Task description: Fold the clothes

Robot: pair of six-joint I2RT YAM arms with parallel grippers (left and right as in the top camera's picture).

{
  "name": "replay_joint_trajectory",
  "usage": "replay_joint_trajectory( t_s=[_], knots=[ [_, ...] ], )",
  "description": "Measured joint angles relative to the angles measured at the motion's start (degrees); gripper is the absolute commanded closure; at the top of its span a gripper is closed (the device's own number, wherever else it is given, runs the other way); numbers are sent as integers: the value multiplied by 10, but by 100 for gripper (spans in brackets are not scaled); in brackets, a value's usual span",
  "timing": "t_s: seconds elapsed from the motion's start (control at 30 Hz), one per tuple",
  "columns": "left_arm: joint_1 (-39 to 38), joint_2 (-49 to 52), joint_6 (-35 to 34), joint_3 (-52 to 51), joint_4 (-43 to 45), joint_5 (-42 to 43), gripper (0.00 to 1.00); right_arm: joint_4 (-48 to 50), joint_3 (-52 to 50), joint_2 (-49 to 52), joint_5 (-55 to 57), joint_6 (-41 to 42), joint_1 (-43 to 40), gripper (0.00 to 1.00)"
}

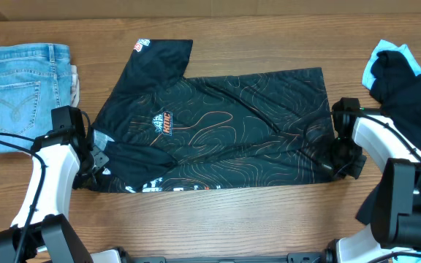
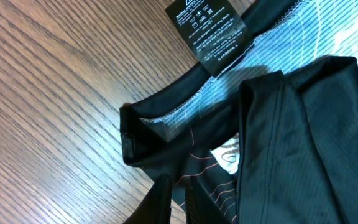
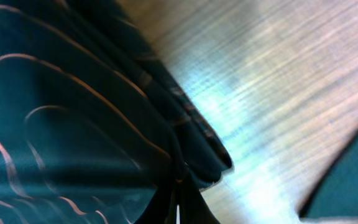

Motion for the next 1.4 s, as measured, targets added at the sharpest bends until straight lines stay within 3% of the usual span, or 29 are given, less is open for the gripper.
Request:
replay_joint_trajectory(
  t_s=[0.27, 0.8, 1.1, 1.2, 1.27, 1.33, 1.4],
  knots=[
    [0, 0, 0, 0, 0, 0, 87, -68, 0, 0, 64, 100, 0, 96],
    [0, 0, 2, 0, 0, 0, 90, -105, 0, 0, 79, 128, 0, 95],
    [0, -4, 35, 14, -1, 42, 88, -75, 0, 0, 77, 136, 0, 74],
    [0, -18, 62, 37, -1, 64, 82, -67, 9, -3, 76, 139, 0, 56],
    [0, -29, 81, 54, 0, 82, 66, -62, 23, -9, 76, 134, 0, 51],
    [0, -38, 115, 73, 5, 111, 42, -57, 48, -17, 74, 125, 0, 45],
    [-1, -40, 145, 95, 11, 145, 32, -52, 80, -24, 69, 110, 0, 37]
  ],
)
